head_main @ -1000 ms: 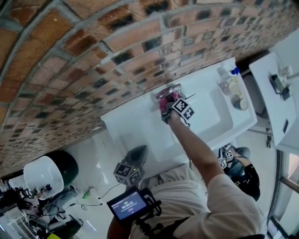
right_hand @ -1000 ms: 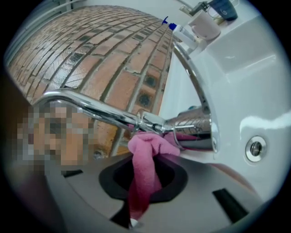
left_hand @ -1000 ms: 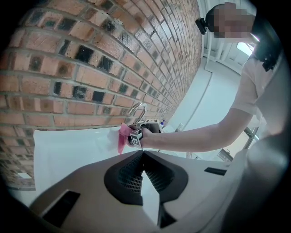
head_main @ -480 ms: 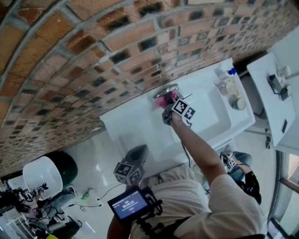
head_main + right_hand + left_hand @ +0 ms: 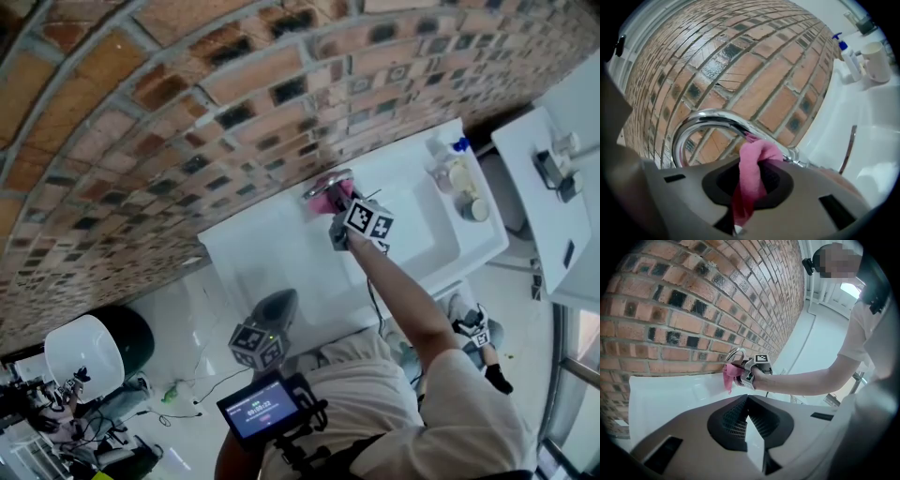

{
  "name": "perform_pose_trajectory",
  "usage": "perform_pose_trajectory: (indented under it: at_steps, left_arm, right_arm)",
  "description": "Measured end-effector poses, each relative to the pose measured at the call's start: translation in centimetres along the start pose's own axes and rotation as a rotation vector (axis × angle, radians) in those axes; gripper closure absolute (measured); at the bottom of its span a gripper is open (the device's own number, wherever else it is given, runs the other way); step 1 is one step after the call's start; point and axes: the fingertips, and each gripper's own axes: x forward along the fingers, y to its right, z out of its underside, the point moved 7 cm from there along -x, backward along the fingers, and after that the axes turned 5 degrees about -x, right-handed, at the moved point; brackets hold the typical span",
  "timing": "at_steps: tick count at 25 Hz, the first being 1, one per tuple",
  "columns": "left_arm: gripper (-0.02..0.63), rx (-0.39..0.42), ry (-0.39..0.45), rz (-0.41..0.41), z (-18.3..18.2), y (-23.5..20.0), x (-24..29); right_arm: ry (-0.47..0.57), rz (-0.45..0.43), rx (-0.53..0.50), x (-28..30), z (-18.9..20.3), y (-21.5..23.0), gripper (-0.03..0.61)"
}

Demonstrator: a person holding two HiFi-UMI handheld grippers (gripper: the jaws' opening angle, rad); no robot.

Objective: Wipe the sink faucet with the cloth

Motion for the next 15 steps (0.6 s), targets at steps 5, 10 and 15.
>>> perform_pose_trajectory:
  at_steps: [5,10,15]
  left_arm:
    - [0.620,0.012,0.007,0.000,-0.1,0.2,0.2]
    - [0.620,0.013,0.009,0.001,-0.1,0.4,0.3]
    - [0.620,0.002,0.005,0.001,0.1,0.6,0.4]
  right_arm:
    - [-0.013,-0.017,-0.095,-0.5,-0.6,-0.7,0.523]
    - [-0.030,-0.038,-0.283,-1.3,-1.4,-2.0,0.522]
    - [-0.037,-0.059,-0.530,-2.1,-2.1,-3.5,0.522]
